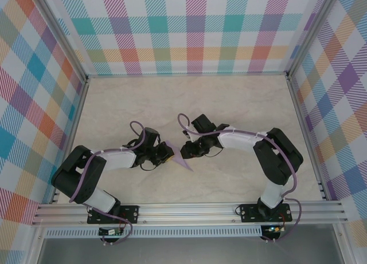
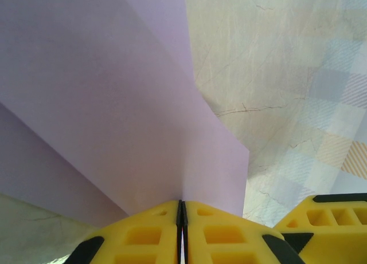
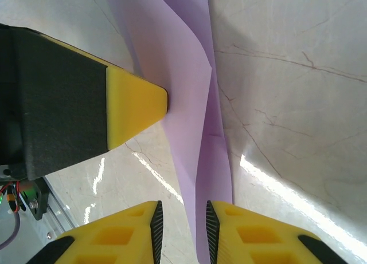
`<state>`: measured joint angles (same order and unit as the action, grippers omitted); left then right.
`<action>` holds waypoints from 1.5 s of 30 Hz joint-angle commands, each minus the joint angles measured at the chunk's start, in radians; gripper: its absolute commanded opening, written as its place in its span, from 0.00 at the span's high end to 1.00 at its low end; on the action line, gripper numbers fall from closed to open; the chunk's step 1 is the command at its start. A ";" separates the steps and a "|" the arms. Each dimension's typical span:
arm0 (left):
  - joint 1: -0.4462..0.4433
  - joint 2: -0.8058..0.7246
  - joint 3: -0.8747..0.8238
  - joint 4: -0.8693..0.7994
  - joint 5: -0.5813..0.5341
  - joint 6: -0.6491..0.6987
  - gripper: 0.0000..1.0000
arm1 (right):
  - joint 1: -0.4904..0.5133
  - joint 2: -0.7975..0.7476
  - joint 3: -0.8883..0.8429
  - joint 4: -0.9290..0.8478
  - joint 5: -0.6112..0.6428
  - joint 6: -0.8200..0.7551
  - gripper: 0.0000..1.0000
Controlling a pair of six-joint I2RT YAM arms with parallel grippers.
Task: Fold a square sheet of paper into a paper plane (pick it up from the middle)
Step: Fold the wing for the fifth time at the center of the table.
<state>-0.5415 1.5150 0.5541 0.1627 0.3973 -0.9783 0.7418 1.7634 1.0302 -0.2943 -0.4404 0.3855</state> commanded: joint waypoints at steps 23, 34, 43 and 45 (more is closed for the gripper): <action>-0.011 -0.016 0.015 -0.054 -0.034 0.004 0.90 | 0.013 0.143 0.071 0.001 -0.140 -0.193 0.73; -0.011 -0.020 0.021 -0.063 -0.038 0.006 0.90 | 0.013 0.172 0.077 0.005 -0.154 -0.253 0.74; -0.011 -0.033 0.023 -0.073 -0.041 0.015 0.90 | 0.011 0.189 0.077 0.017 -0.176 -0.254 0.86; -0.011 -0.045 0.019 -0.071 -0.033 0.023 0.90 | 0.009 0.189 0.080 0.019 -0.196 -0.253 0.89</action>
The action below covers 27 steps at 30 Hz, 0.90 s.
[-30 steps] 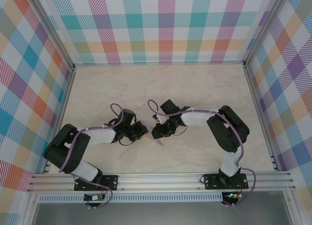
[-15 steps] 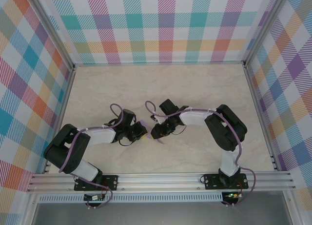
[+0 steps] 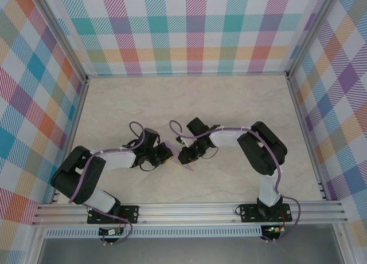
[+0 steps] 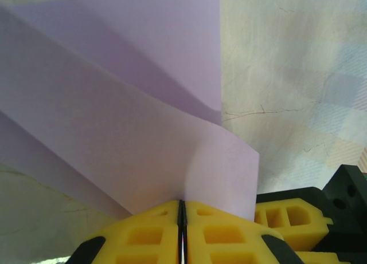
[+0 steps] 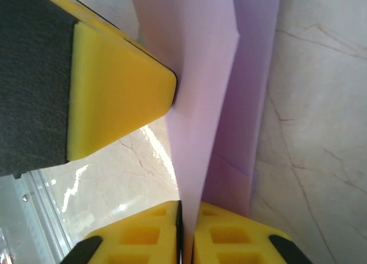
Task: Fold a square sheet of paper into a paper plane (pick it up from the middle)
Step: Fold the wing for the fifth time at the center of the table.
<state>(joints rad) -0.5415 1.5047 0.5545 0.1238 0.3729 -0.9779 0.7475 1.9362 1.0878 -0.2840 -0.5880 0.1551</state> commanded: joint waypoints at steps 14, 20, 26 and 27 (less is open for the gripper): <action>-0.032 -0.052 -0.025 0.092 0.060 0.026 0.89 | -0.044 0.085 0.058 -0.023 -0.162 0.033 0.95; -0.038 -0.031 -0.022 0.093 0.052 0.030 0.89 | -0.067 0.091 0.059 -0.020 -0.219 0.047 0.95; -0.042 -0.011 -0.031 0.107 0.049 0.027 0.90 | -0.078 0.117 0.084 -0.045 -0.272 0.046 0.95; -0.044 -0.004 -0.030 0.112 0.049 0.028 0.90 | -0.077 0.120 0.087 -0.049 -0.274 0.047 0.95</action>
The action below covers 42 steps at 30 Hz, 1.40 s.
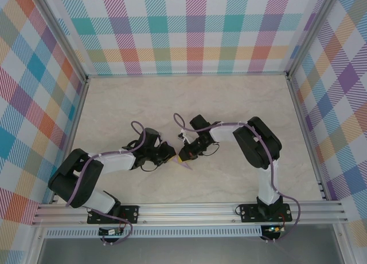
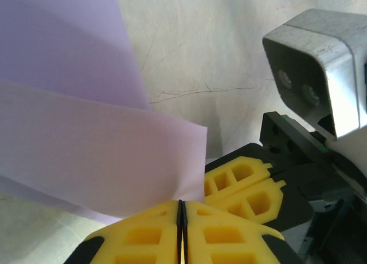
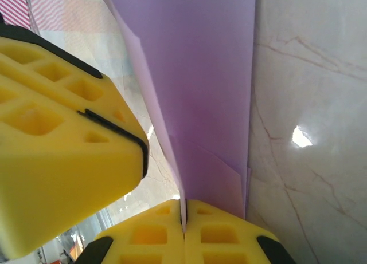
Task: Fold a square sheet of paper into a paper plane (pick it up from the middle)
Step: Fold the wing for the fifth time at the center of the table.
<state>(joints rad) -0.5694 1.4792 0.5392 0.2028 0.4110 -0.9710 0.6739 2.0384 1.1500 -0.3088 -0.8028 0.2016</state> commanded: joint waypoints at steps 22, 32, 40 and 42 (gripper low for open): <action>-0.021 0.070 0.001 -0.032 -0.068 0.023 0.91 | -0.004 -0.062 0.009 -0.109 0.037 -0.100 0.80; -0.021 0.076 0.006 -0.034 -0.066 0.023 0.91 | -0.007 -0.048 -0.030 -0.108 0.079 -0.102 0.85; -0.021 0.076 0.003 -0.045 -0.075 0.022 0.91 | -0.006 -0.014 -0.019 -0.125 0.112 -0.090 0.91; -0.021 0.078 0.004 -0.049 -0.078 0.021 0.91 | -0.007 -0.020 -0.017 -0.133 0.119 -0.090 0.91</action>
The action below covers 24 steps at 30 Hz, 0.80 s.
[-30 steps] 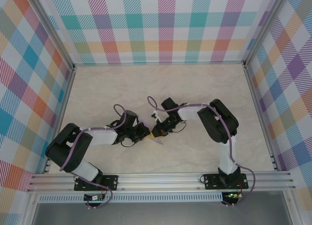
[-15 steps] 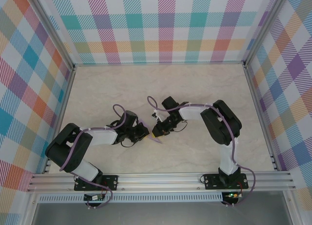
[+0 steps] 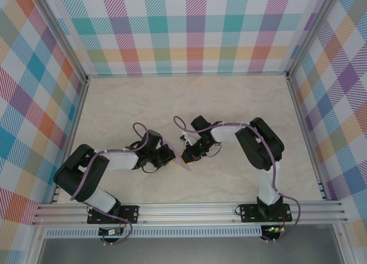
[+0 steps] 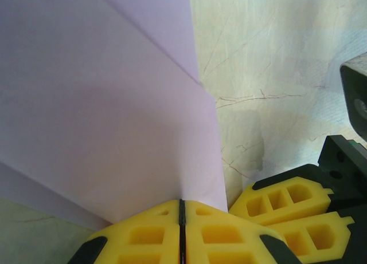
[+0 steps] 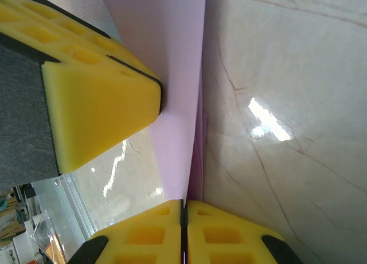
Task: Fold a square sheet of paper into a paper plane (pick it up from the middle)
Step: Fold the wing for the fifth time at the center of the table.
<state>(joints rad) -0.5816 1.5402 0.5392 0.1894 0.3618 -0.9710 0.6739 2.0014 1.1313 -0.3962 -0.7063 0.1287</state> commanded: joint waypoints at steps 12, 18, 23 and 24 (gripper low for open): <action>-0.009 0.023 0.013 -0.057 -0.037 0.021 0.92 | 0.004 -0.148 -0.091 -0.015 0.143 -0.005 0.83; -0.009 0.026 0.017 -0.061 -0.035 0.021 0.92 | 0.024 -0.167 -0.105 -0.001 0.168 0.015 0.83; -0.009 0.027 0.018 -0.065 -0.034 0.025 0.92 | 0.050 -0.280 -0.129 0.065 0.303 0.101 0.82; -0.009 0.029 0.019 -0.065 -0.035 0.024 0.92 | 0.063 -0.292 -0.130 0.078 0.309 0.111 0.82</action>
<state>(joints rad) -0.5823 1.5455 0.5415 0.1848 0.3573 -0.9710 0.7124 1.7794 1.0058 -0.3809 -0.4591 0.1898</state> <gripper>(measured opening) 0.082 0.181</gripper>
